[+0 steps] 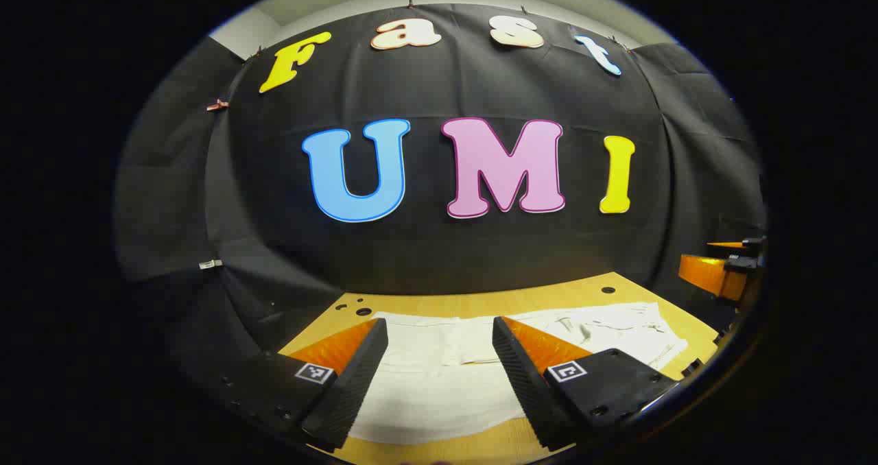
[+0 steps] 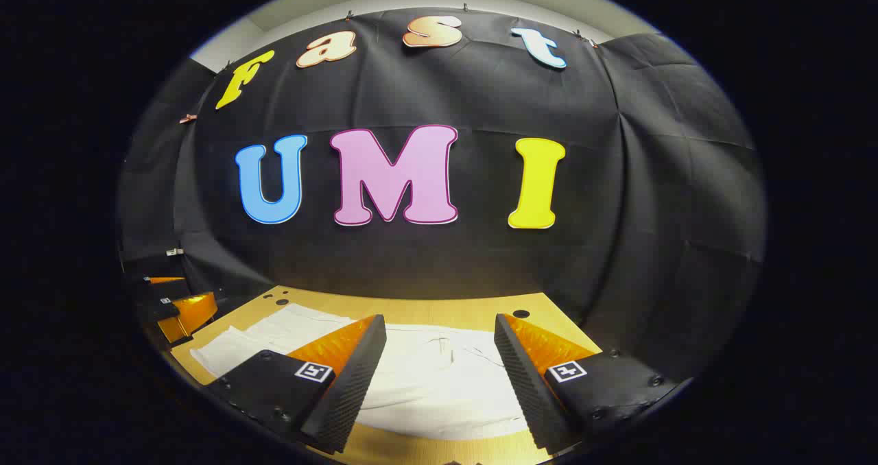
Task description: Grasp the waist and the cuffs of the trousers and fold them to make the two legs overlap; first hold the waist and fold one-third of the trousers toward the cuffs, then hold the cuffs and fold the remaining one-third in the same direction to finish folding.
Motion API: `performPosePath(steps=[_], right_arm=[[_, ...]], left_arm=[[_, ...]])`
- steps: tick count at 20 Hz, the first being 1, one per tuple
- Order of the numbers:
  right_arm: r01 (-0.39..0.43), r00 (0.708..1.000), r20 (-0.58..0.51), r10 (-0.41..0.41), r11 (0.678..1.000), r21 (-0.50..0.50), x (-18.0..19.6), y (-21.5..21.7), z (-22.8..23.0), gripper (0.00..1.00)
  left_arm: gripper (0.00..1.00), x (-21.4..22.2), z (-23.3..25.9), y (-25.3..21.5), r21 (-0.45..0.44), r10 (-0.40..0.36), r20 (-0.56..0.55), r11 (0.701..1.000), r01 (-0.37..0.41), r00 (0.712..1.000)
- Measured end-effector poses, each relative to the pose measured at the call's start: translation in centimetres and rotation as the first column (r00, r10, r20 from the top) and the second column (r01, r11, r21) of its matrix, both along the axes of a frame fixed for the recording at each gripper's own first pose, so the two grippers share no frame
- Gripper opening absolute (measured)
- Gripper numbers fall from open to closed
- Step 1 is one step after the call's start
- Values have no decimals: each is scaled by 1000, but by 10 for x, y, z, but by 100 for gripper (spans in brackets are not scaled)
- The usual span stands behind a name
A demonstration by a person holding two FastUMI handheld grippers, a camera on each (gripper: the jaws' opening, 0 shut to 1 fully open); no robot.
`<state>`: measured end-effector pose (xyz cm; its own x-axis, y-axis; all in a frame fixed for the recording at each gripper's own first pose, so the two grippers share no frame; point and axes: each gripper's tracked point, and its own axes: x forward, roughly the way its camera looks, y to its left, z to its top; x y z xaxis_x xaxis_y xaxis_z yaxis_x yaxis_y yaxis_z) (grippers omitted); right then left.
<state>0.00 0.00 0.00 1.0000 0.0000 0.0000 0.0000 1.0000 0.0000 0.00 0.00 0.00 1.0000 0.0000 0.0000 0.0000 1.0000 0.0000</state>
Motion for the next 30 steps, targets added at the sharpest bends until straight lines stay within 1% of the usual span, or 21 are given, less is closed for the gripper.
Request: performPosePath(steps=[4, 7, 11, 14, 16, 17, 18, 20, 22, 24, 26, 27, 30], right_arm=[[-9, 1000, -14, 9, 1000, -9, 2, 4, -5, 97], [-38, 999, -23, 38, 999, -23, 8, 15, -8, 98], [-70, 997, -35, 69, 997, -16, 11, 26, -10, 98], [-90, 996, -31, 89, 995, -38, 14, 31, -8, 98], [-87, 996, -21, 86, 993, -77, 17, 27, -7, 98], [-73, 997, -22, 71, 992, -107, 19, 20, -9, 98], [-74, 997, -26, 72, 990, -124, 21, 16, -11, 98], [-86, 996, -37, 81, 984, -156, 27, 10, -14, 98], [-68, 996, -64, 56, 976, -205, 34, -6, -22, 97], [-81, 993, -107, 58, 970, -229, 40, -19, -31, 98], [-122, 982, -172, 76, 952, -279, 42, -30, -47, 97], [-139, 979, -184, 83, 939, -315, 42, -36, -50, 98], [-201, 966, -233, 108, 882, -425, 42, -57, -63, 98]], left_arm=[[97, -3, 5, 6, 1, 8, 26, 1000, -8, 1000], [97, 1, -3, 12, -3, 26, 14, 1000, -26, 1000], [97, 3, -12, 13, -2, 46, 0, 999, -46, 999], [97, 1, -12, 9, -4, 40, -10, 999, -40, 999], [97, 2, -10, 8, 12, 35, -6, 999, -35, 999], [97, 2, -11, 9, 27, 43, -3, 999, -43, 999], [97, 2, -10, 11, 37, 51, -2, 998, -51, 999], [97, 1, -11, 10, 33, 46, -8, 998, -45, 999], [97, 0, -13, 10, 28, 54, -14, 998, -54, 998], [97, -1, -18, 9, 17, 67, -25, 998, -67, 997], [97, -4, -24, 6, -1, 73, -46, 997, -74, 996], [97, -5, -27, 5, -8, 78, -52, 997, -78, 996], [97, -8, -36, 5, -15, 99, -73, 995, -100, 992]])
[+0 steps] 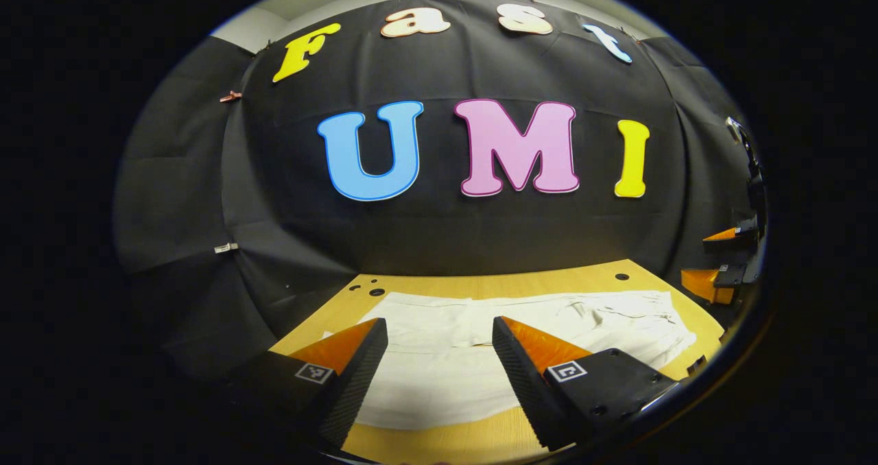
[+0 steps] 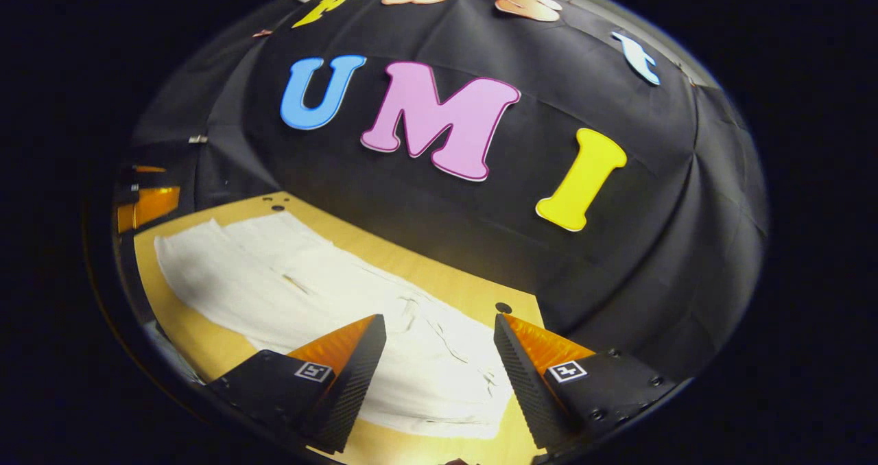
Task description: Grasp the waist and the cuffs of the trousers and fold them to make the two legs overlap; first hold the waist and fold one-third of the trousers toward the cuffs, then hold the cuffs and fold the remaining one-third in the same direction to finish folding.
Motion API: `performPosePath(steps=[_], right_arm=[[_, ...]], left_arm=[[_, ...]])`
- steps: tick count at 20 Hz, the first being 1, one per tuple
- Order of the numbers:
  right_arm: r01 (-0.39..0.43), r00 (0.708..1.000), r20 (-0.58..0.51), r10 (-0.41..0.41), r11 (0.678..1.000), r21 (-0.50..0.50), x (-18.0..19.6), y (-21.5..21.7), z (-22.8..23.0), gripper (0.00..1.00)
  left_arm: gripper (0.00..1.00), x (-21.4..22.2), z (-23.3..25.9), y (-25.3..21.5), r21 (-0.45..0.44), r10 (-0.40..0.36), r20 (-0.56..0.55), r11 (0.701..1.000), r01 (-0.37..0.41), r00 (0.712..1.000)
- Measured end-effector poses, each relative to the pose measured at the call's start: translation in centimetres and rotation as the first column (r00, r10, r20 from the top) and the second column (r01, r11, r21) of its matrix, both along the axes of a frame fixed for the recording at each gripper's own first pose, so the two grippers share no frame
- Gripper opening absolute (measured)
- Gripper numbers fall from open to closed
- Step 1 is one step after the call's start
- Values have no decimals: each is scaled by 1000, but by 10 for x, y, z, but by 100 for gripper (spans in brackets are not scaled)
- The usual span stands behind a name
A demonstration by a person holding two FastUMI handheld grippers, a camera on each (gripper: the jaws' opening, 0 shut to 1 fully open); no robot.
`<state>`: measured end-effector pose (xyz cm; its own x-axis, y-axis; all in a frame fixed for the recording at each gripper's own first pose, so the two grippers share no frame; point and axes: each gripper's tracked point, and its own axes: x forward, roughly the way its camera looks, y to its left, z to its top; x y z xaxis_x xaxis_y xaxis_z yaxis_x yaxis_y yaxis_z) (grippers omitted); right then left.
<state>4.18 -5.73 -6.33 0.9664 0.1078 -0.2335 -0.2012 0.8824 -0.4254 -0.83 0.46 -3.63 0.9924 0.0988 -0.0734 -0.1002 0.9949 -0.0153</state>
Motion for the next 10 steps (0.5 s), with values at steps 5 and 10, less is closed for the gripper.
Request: performPosePath(steps=[5, 10], right_arm=[[-69, 995, -87, 51, 972, -227, -7, -43, -36, 98], [-187, 969, -228, 97, 892, -413, -31, -74, -102, 98]], left_arm=[[97, -5, -15, 6, 2, 36, -44, 999, -36, 998], [98, -5, -31, 5, 11, 69, -100, 998, -69, 993]])
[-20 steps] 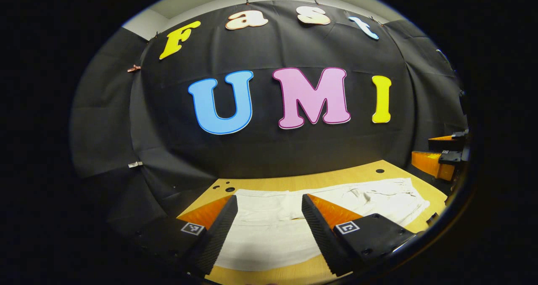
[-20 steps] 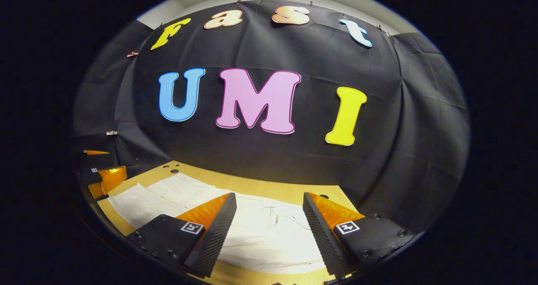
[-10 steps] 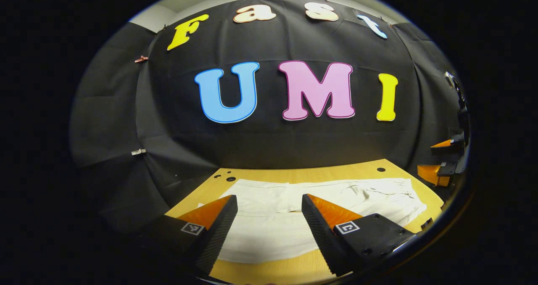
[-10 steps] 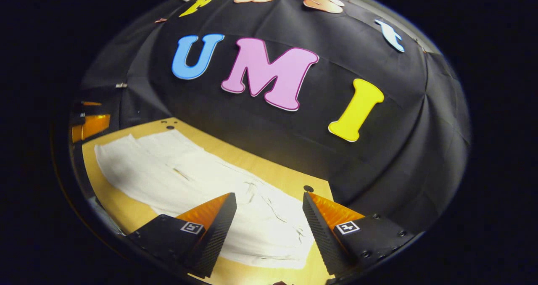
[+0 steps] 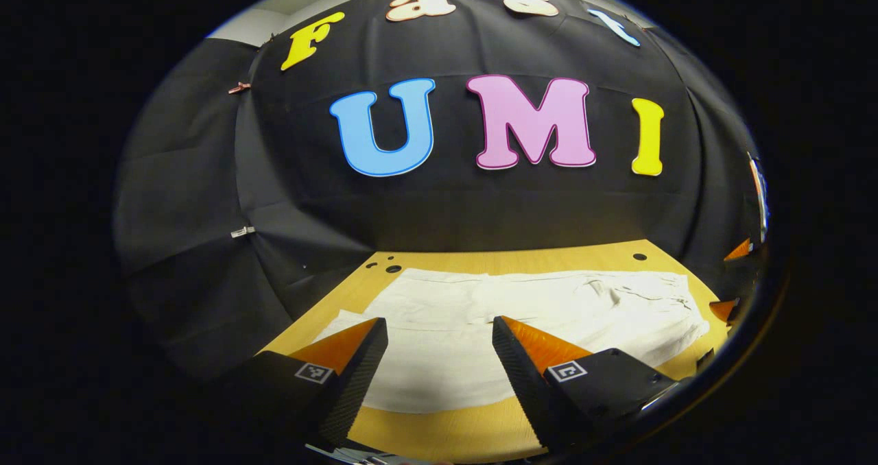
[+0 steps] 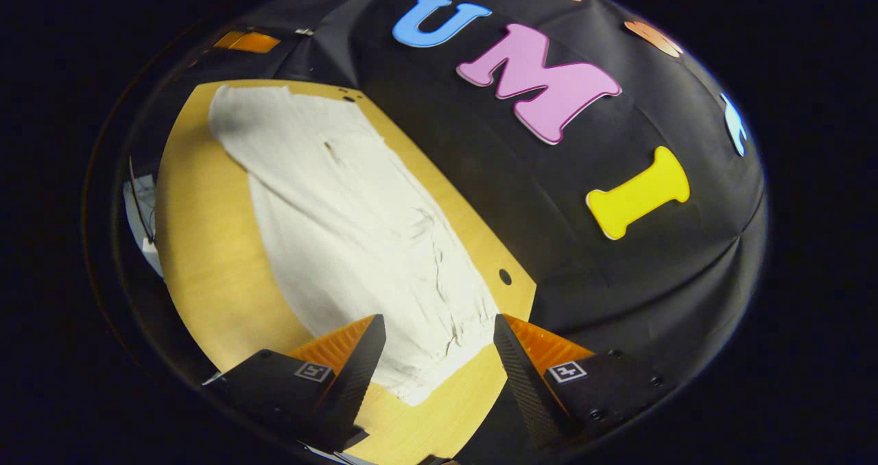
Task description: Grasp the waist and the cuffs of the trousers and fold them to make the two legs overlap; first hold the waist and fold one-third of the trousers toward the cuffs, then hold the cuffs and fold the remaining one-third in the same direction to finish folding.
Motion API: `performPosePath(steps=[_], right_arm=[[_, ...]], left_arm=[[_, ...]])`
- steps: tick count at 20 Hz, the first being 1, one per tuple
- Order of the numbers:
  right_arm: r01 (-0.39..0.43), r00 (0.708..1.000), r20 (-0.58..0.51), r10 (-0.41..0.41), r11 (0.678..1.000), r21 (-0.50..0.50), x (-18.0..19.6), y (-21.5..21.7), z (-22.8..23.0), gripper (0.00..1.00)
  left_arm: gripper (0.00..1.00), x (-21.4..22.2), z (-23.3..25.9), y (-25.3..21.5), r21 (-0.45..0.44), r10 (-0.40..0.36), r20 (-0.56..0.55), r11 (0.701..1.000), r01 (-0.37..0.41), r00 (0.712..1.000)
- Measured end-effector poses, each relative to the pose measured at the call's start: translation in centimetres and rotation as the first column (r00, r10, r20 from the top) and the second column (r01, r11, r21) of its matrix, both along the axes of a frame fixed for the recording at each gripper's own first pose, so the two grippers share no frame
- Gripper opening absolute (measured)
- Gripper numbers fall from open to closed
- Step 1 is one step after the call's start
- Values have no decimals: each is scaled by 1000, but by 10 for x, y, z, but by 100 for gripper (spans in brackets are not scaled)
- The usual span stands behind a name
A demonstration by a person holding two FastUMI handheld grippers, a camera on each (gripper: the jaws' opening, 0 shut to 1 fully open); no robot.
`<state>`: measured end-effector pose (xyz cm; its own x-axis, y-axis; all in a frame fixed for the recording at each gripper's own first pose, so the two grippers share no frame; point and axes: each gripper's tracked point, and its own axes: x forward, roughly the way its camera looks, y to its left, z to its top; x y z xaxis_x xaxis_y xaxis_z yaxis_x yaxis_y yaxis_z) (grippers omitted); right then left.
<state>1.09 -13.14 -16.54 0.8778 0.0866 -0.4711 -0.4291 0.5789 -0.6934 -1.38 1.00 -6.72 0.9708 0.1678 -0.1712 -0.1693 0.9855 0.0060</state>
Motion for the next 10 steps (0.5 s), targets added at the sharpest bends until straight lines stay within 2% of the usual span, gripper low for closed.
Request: performPosePath(steps=[4, 10], right_arm=[[-9, 995, -103, 0, 995, -95, -12, -40, -51, 98], [-25, 980, -199, -18, 977, -211, -1, -98, -95, 98]], left_arm=[[98, 0, -14, -12, 6, 11, -46, 1000, -11, 999], [98, 3, -23, -31, 14, 25, -77, 1000, -24, 997]])
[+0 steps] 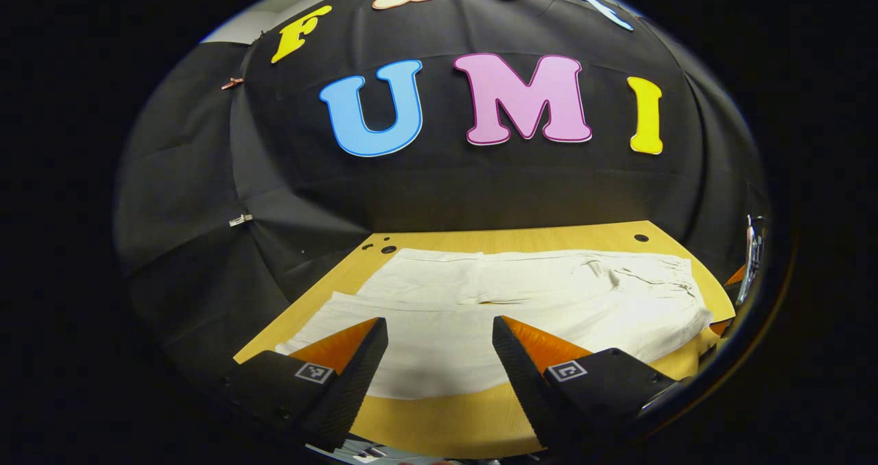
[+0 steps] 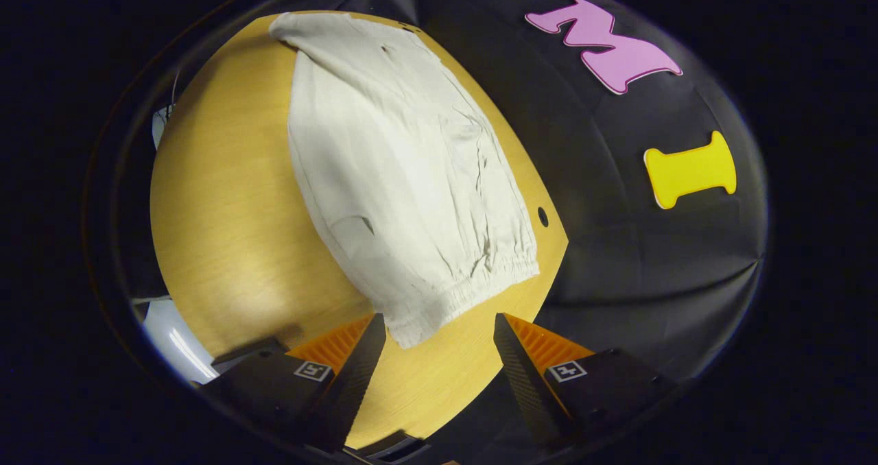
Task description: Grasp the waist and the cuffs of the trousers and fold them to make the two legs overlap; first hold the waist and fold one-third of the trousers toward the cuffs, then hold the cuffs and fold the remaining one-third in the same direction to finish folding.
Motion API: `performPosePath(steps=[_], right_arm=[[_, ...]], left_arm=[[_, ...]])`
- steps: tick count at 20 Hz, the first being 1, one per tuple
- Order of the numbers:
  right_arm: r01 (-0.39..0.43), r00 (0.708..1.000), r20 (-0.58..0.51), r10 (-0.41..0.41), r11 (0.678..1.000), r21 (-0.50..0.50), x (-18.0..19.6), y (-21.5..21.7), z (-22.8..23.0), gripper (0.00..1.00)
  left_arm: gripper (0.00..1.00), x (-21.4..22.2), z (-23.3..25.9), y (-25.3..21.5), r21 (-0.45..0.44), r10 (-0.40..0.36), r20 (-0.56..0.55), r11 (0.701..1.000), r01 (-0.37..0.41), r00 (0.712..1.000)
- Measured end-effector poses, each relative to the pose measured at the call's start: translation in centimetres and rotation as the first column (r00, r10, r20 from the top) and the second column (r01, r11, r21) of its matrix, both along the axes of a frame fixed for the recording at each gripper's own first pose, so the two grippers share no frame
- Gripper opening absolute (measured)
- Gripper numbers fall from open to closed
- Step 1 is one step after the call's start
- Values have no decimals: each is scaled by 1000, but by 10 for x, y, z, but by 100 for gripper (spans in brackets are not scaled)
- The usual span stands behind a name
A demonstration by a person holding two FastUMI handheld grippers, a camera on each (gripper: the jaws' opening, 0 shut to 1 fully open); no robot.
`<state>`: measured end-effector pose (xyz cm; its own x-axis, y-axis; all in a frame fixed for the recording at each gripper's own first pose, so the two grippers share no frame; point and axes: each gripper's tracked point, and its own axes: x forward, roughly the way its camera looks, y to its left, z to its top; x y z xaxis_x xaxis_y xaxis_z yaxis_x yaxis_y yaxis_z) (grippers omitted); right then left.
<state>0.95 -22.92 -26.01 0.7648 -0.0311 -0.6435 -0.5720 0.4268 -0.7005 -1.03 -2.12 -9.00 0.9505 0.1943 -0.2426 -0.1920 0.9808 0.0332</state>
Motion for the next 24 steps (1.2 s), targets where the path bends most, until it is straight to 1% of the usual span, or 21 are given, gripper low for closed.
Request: performPosePath(steps=[2, 4, 5, 6, 8, 9, 11, 12, 13, 14, 15, 16, 17, 18, 19, 20, 21, 22, 23, 24], right_arm=[[-9, 1000, -20, 8, 1000, -14, 11, -8, -12, 98], [-47, 997, -61, 45, 998, -37, 19, -9, -27, 98], [-60, 997, -52, 59, 998, -31, 23, -6, -27, 98], [-65, 997, -47, 64, 998, -25, 28, -4, -26, 93], [-70, 996, -64, 68, 997, -32, 33, -1, -30, 93], [-74, 995, -70, 70, 995, -63, 42, 2, -32, 92], [-43, 994, -105, 34, 996, -84, 48, 3, -34, 91], [-14, 987, -160, 2, 997, -75, 48, 2, -40, 86], [9, 982, -189, -23, 997, -73, 49, 2, -43, 77], [26, 972, -230, -43, 997, -75, 47, 3, -47, 70], [44, 958, -280, -66, 995, -84, 43, 5, -52, 57], [48, 953, -292, -81, 992, -118, 46, 2, -56, 44], [37, 953, -293, -82, 987, -155, 46, 4, -52, 36], [25, 954, -289, -82, 981, -193, 48, 3, -53, 33], [18, 957, -280, -81, 975, -223, 50, 4, -53, 23], [15, 958, -276, -84, 970, -244, 52, 0, -58, 25], [7, 956, -280, -82, 967, -256, 50, 2, -54, 25], [3, 953, -293, -82, 966, -259, 51, 1, -55, 21], [7, 945, -316, -86, 970, -242, 46, 5, -50, 21], [16, 933, -349, -92, 977, -213, 50, 1, -57, 15]], left_arm=[[98, 3, -4, -2, 0, 12, -16, 1000, -12, 1000], [98, 3, -11, -1, -7, 39, -45, 999, -40, 998], [98, 2, -13, 1, -10, 50, -50, 999, -51, 997], [98, 2, -14, 4, -5, 67, -55, 998, -68, 996], [98, -2, -16, 13, 0, 97, -67, 995, -97, 993], [98, -6, -24, 17, -13, 107, -87, 994, -109, 990], [98, -11, -41, 23, -14, 114, -134, 993, -117, 984], [98, -14, -51, 31, -15, 121, -155, 992, -124, 981], [97, -15, -56, 37, -20, 121, -165, 992, -126, 979], [97, -14, -61, 44, -26, 119, -173, 992, -125, 978], [98, -12, -64, 58, -22, 118, -182, 992, -124, 976], [98, -10, -65, 71, -12, 117, -188, 993, -121, 975], [98, -8, -66, 81, -8, 114, -195, 993, -117, 974], [98, -5, -66, 90, -7, 101, -198, 995, -104, 975], [97, -2, -66, 101, -2, 89, -204, 996, -92, 975], [97, 0, -69, 115, 9, 82, -212, 997, -81, 974], [98, 2, -73, 131, 30, 72, -229, 997, -67, 971], [98, 3, -78, 151, 74, 65, -249, 996, -48, 966], [98, 5, -85, 173, 145, 58, -276, 989, -18, 959], [97, 6, -94, 190, 210, 58, -311, 978, 9, 948]])
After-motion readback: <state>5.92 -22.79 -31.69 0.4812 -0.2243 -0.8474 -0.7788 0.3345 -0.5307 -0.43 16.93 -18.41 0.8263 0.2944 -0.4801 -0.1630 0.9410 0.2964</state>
